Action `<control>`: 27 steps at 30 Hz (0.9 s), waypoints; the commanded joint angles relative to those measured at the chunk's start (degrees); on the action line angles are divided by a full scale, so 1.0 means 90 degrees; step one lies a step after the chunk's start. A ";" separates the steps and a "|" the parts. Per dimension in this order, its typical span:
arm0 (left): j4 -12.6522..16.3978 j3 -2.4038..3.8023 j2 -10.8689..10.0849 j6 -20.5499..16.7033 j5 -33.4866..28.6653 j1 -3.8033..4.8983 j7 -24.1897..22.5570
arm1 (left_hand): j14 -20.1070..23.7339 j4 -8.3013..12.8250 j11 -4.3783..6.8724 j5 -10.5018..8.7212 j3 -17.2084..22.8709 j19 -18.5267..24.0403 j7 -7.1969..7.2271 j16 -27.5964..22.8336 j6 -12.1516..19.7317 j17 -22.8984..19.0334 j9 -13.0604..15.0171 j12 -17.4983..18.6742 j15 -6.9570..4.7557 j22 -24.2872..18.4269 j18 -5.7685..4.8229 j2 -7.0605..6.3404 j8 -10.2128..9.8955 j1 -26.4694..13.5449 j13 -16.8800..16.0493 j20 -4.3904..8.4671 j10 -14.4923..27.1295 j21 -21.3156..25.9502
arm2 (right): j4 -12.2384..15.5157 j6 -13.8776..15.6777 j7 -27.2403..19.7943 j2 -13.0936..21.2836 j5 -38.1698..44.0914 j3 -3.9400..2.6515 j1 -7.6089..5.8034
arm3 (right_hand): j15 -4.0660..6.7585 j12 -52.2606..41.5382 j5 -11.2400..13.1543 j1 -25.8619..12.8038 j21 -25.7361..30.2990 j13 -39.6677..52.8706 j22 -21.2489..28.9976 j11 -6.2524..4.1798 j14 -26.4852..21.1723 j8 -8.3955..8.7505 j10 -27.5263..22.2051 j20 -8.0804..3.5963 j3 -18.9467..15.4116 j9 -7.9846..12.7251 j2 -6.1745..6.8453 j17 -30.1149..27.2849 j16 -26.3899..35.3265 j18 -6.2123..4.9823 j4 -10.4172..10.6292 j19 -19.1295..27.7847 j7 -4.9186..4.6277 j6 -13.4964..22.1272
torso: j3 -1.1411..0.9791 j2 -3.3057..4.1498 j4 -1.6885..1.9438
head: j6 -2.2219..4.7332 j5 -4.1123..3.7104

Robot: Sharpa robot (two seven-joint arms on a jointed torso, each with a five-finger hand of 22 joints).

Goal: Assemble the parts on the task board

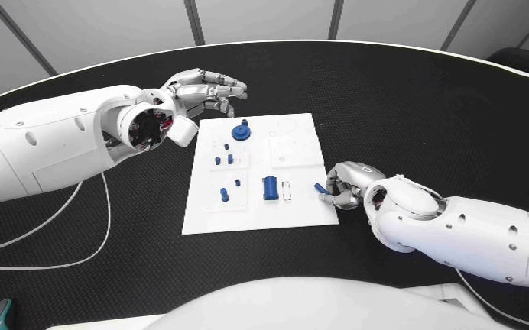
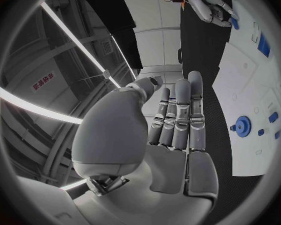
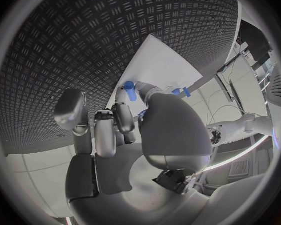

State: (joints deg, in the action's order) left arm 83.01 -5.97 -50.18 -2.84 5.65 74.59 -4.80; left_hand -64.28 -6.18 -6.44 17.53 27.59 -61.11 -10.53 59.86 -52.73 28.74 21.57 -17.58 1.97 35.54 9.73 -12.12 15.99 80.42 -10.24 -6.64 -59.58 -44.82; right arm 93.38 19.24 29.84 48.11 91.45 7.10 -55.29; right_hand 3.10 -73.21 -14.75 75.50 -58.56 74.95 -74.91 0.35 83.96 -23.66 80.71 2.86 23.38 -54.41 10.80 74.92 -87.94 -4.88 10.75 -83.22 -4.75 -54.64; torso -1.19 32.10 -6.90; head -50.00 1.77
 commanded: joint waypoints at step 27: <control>0.0021 0.0000 -0.0012 -0.0013 0.0000 0.0000 0.0050 | 0.0059 -0.0048 -0.0015 0.0017 0.0002 -0.0007 0.0003 0.0019 0.0059 -0.0007 -0.0011 -0.0044 0.0003 -0.0010 0.0093 0.0044 0.0021 -0.0017 0.0011 -0.0032 0.0047 0.0042 | 0.0663 0.0473 -0.0169 0.0151 -0.0497 -0.0007 -0.0001 | 0.0012 0.0022 -0.1172 -0.0379 -0.0051 0.0338 -0.0926 0.0037 0.0567 -0.0278 0.0000 -0.0021 0.1357 0.1630 -0.0188 0.1200 0.0008 -0.0010 -0.1258 -0.0024 -0.0069 0.0144 | 0.0001 -0.0007 0.0003 | 0.0000 0.0027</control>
State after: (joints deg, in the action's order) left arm 83.20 -5.97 -50.30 -2.96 5.65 74.59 -4.35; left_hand -64.28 -6.18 -6.44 17.53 27.59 -61.11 -10.52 59.86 -52.74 28.75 21.51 -17.79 1.97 35.51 9.73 -12.12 15.99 80.42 -10.20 -6.64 -59.58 -44.82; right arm 99.20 23.45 28.33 49.49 87.01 7.04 -55.29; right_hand 3.06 -73.22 -25.19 72.50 -58.79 74.93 -74.91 0.52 83.95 -25.93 80.55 2.87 26.50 -39.80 9.09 74.91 -87.94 -4.88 8.21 -83.22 -5.53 -53.39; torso -1.19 32.03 -6.90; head -50.00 2.00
